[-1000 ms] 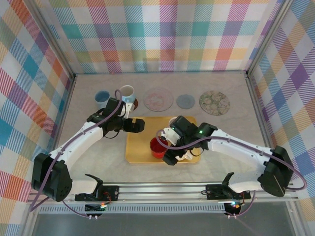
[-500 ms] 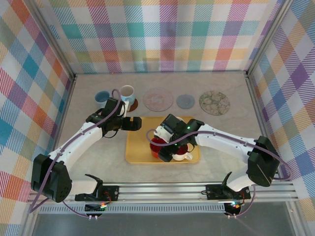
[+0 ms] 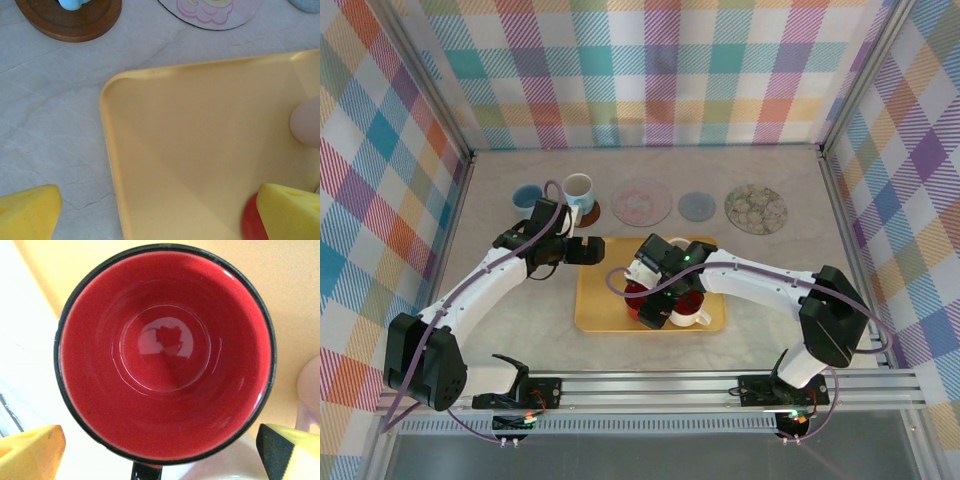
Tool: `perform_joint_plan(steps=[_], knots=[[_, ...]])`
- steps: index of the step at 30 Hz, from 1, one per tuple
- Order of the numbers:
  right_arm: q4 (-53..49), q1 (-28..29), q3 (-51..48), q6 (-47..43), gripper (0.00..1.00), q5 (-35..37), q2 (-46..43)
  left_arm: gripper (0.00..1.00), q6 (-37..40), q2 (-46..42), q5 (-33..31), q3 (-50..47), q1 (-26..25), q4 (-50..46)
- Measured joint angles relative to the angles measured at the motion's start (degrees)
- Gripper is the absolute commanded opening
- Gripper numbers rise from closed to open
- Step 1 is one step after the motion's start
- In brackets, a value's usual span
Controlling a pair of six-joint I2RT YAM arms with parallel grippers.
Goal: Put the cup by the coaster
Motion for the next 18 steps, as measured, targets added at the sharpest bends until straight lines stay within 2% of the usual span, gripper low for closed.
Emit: perform_joint_plan(steps=[18], knots=[[2.34, 0.0, 6.25, 2.95, 0.99, 4.09, 8.17, 1.0, 0.28, -1.42, -0.42, -0.55, 1.2, -1.36]])
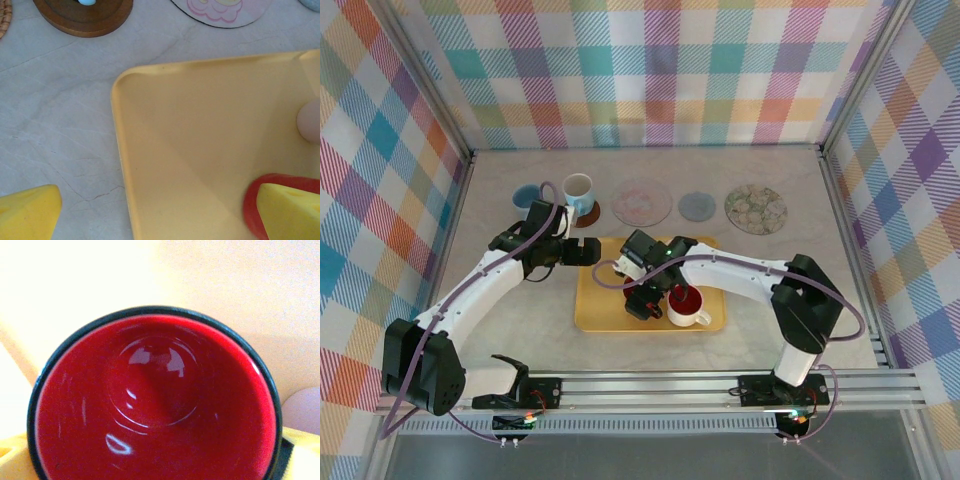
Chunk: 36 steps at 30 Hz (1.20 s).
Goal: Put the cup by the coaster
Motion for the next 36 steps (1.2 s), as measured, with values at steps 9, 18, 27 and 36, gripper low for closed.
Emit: perform_joint_plan(steps=[9, 18, 27, 36], knots=[[0.0, -0.13, 4.76, 5.22, 0.99, 0.55, 4.44, 1.0, 0.42, 0.02, 0.0, 0.0, 0.68, -0.09], [-1.64, -0.92, 10.23, 9.33, 0.99, 0.17, 8.22, 1.0, 0.61, 1.03, 0.02, 0.0, 1.05, -0.11], [-6.71, -1.27, 11.74, 9.42, 0.99, -0.66, 8.26, 1.0, 1.03, 1.11, 0.02, 0.0, 1.27, -0.33], [-10.71, -1.7, 11.69, 9.55, 0.99, -2.12, 8.24, 1.0, 1.07, 1.11, 0.02, 0.0, 1.27, -0.33]])
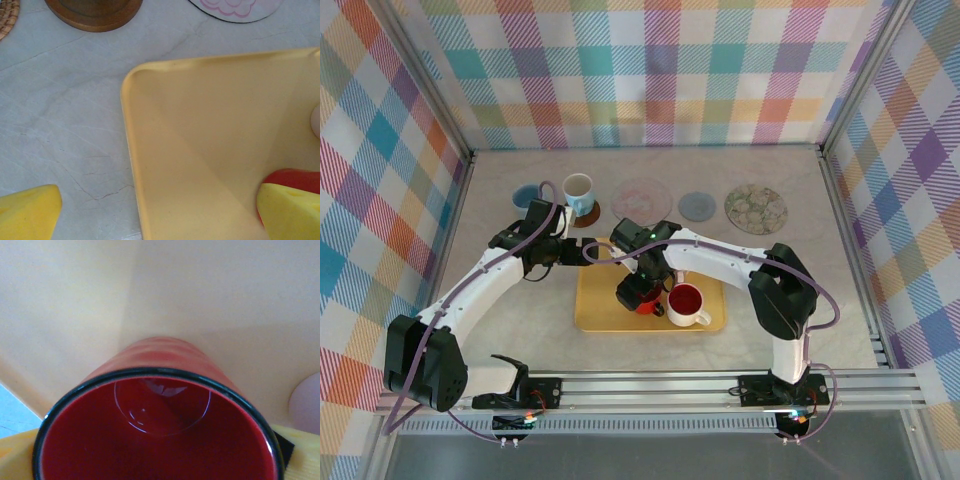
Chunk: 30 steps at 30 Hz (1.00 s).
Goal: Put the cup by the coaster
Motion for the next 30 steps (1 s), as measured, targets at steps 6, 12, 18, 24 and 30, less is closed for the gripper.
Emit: perform_joint_plan(steps=[6, 12, 18, 24, 30], knots=[[-0.79, 0.0, -0.26, 0.04, 0.98, -1.2, 0.0, 1.0, -0.02, 0.0, 0.0, 0.0, 0.0, 0.0], [-0.92, 0.0, -0.35, 0.17, 0.95, -1.18, 0.0, 1.0, -0.02, 0.0, 0.0, 0.0, 0.0, 0.02], [-1.11, -0.33, 0.07, 1.38, 0.91, -1.07, 0.07, 1.0, -0.02, 0.0, 0.0, 0.0, 0.0, 0.02], [-1.09, -1.18, 1.51, 2.95, 0.91, -1.01, 1.09, 1.0, -0.02, 0.26, 0.13, 0.0, 0.04, 0.09], [-0.9, -2.84, 3.93, 4.52, 0.91, -0.72, 2.71, 1.0, -0.02, 0.85, 1.01, 0.0, 0.81, 0.48]])
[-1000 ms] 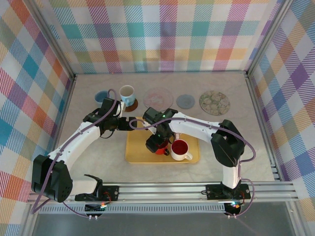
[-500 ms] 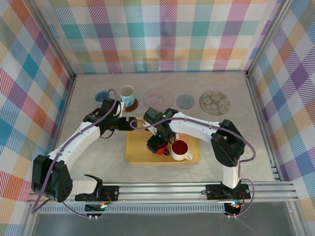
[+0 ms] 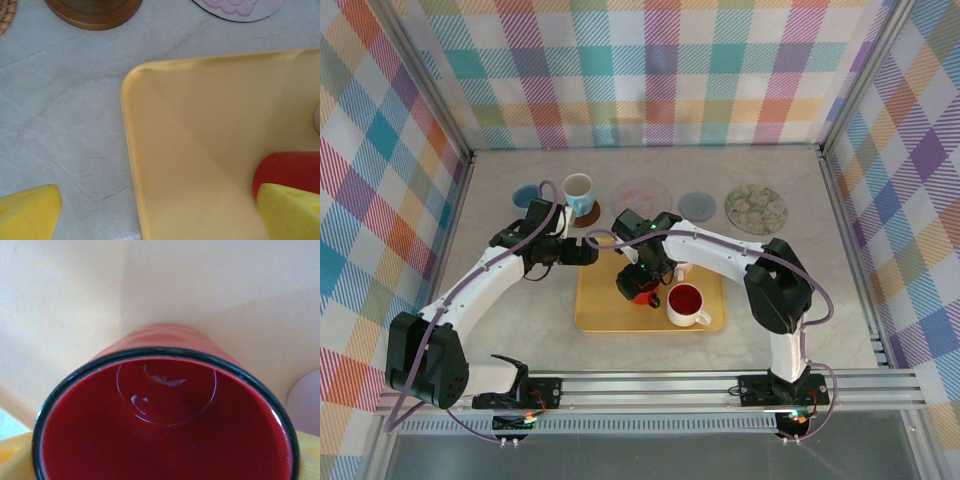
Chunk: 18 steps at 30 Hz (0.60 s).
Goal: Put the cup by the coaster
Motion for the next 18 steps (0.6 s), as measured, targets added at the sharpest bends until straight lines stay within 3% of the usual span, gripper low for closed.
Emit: perform_joint_plan(steps=[18], knots=[[-1.31, -0.9, 12.76, 2.73, 0.94, 1.75, 9.09, 1.0, 0.68, 0.0, 1.77, 0.0, 1.86, 0.0]])
